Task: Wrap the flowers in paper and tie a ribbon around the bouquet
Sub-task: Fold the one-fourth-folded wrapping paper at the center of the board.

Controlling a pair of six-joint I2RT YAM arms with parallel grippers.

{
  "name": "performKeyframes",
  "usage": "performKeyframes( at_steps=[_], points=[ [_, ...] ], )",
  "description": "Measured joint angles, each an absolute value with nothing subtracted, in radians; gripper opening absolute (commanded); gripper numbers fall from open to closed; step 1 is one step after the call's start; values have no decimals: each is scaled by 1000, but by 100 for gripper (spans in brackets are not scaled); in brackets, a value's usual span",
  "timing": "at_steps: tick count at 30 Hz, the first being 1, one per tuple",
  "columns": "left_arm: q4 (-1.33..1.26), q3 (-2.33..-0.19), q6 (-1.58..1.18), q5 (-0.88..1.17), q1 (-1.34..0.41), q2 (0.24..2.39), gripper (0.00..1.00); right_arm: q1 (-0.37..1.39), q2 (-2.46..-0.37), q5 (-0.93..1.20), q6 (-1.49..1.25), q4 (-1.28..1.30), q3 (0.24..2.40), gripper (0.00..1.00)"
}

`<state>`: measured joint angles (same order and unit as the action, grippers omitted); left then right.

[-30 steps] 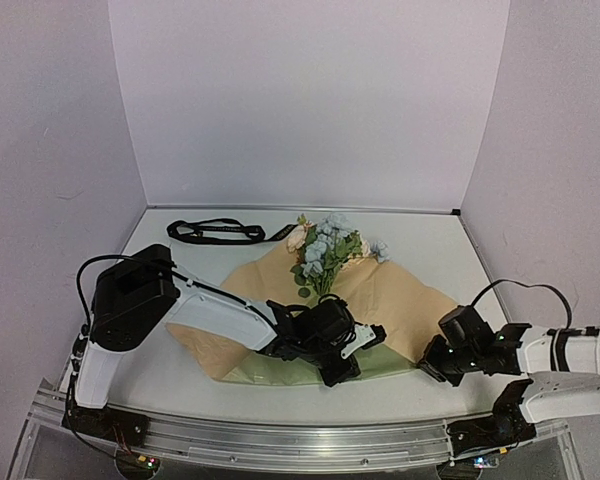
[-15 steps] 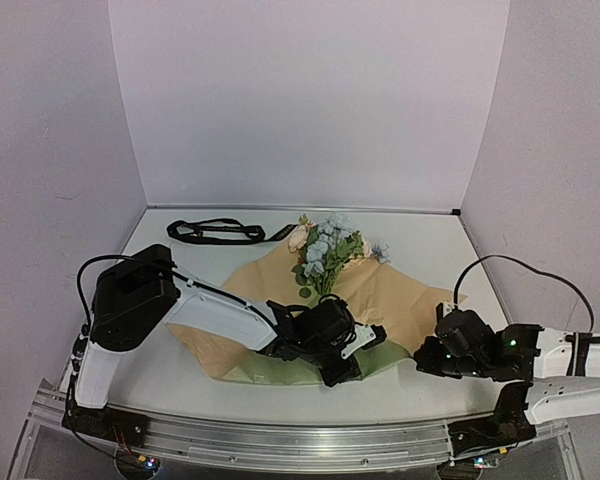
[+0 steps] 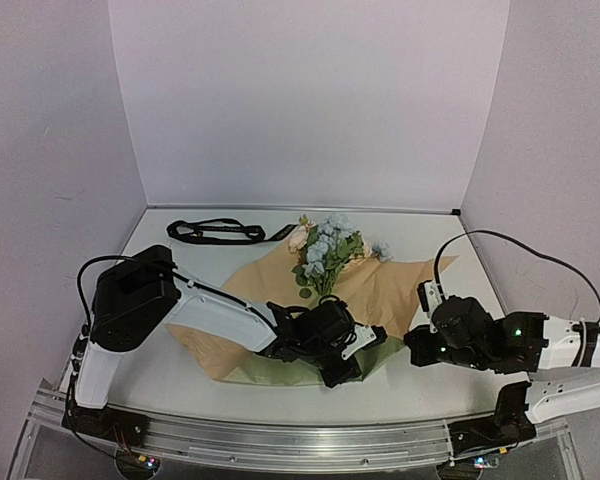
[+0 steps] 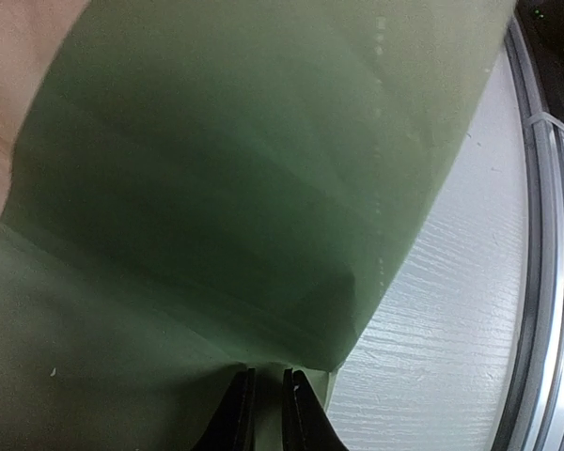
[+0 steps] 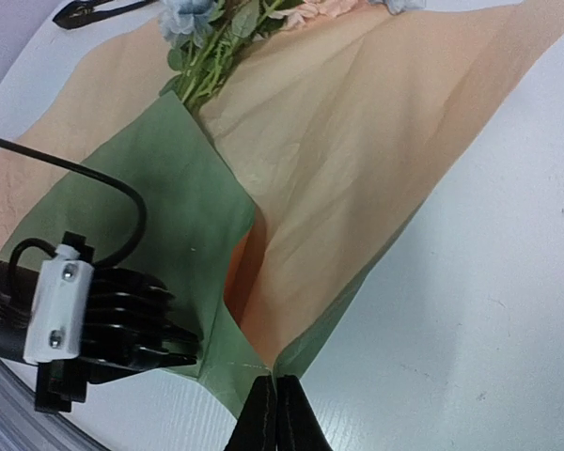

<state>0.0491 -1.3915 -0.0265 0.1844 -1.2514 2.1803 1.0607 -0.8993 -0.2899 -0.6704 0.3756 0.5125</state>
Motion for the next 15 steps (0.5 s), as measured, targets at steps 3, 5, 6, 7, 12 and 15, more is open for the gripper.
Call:
performKeyframes(
  at_steps=[3,5,6,7,12,15],
  points=[
    [39,-1386,-27,188,-1251,2180,11,1068,-895,-280,-621,377,523,0],
    [31,-1383,-27,192,-1251,2180,11,1068,-895,-267,-595,386,528,0],
    [26,-1380,-27,193,-1251,2180,11,1070,-895,-261,-583,393,533,0],
    [23,-1378,-27,196,-1251,2180,11,1074,-896,-256,-571,401,540,0],
    [4,-1367,-46,209,-1251,2177,12,1108,-916,-243,-528,420,573,0],
    [-20,-1340,-73,218,-1246,2166,16,1116,-926,-242,-519,422,574,0]
  ],
)
